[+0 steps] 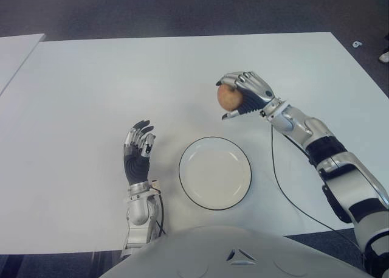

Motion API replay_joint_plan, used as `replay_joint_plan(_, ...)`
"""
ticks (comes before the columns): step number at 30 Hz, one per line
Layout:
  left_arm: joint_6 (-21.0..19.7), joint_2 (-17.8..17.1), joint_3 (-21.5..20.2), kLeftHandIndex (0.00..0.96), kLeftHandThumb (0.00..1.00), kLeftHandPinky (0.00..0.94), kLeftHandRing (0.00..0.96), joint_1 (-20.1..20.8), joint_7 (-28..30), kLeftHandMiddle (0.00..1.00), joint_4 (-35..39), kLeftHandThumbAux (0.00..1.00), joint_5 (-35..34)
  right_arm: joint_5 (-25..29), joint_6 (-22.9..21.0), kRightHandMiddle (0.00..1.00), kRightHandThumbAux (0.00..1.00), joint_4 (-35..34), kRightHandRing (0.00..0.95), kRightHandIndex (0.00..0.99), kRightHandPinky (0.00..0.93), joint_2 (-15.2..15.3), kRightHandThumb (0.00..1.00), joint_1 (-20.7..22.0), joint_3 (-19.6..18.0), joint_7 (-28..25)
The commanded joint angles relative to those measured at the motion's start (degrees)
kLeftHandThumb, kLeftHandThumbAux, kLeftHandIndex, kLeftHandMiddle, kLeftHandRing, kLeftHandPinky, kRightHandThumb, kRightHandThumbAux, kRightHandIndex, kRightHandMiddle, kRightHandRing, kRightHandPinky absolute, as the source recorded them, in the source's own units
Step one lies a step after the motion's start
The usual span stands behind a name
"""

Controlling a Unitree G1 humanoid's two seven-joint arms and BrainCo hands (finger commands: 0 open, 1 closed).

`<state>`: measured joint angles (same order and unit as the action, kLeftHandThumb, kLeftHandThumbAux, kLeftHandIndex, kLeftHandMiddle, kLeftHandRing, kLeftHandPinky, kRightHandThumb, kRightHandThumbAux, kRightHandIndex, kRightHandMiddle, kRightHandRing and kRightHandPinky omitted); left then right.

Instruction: Put the apples into the plate.

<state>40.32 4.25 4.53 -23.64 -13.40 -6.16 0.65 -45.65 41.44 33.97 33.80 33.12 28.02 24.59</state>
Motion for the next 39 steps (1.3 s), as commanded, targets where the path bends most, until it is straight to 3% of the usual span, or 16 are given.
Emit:
replay_joint_plan(1, -1.32, 1.64, -0.72, 0.239, 0.433, 0.359, 0.301, 0.54, 0.24, 0.260, -0.10, 0.471, 0.09, -1.60, 2.77, 0.868, 0.705, -6.88, 0.862, 0.441, 0.838, 4.48, 0.750, -3.64, -2.93, 1.63)
replay_joint_plan(8, -2.18, 1.53, -1.00, 0.221, 0.430, 0.357, 0.300, 0.99, 0.64, 0.267, -0.18, 0.477, 0.01, -1.99, 5.03, 0.852, 0.704, -13.85, 0.861, 0.442, 0.837, 6.71, 0.749, -7.75, -5.54, 1.01)
replay_joint_plan(16, -2.83, 1.30, -1.30, 0.217, 0.454, 0.365, 0.307, 1.24, 1.28, 0.277, -0.14, 0.492, -0.19, 1.60, 9.27, 0.838, 0.703, -21.49, 0.853, 0.443, 0.837, 10.07, 0.750, -13.36, -7.78, -5.29)
replay_joint_plan(23, -3.46, 1.38, -1.53, 0.219, 0.448, 0.370, 0.314, 0.93, 1.64, 0.279, 0.64, 0.495, -0.55, 3.87, 10.40, 0.831, 0.703, -27.08, 0.844, 0.443, 0.839, 12.19, 0.751, -17.66, -10.93, -11.13)
replay_joint_plan(30, -3.18, 1.00, -1.53, 0.222, 0.441, 0.372, 0.315, 0.84, 2.52, 0.277, 0.94, 0.490, -1.16, 2.05, 12.13, 0.829, 0.703, -29.17, 0.842, 0.443, 0.846, 12.07, 0.751, -19.43, -13.71, -11.84)
replay_joint_plan(39, -3.70, 0.98, -2.01, 0.228, 0.428, 0.371, 0.319, 0.88, 2.82, 0.275, 1.34, 0.490, -0.78, -0.60, 15.72, 0.824, 0.705, -29.28, 0.834, 0.442, 0.849, 11.57, 0.750, -20.96, -14.52, -11.09)
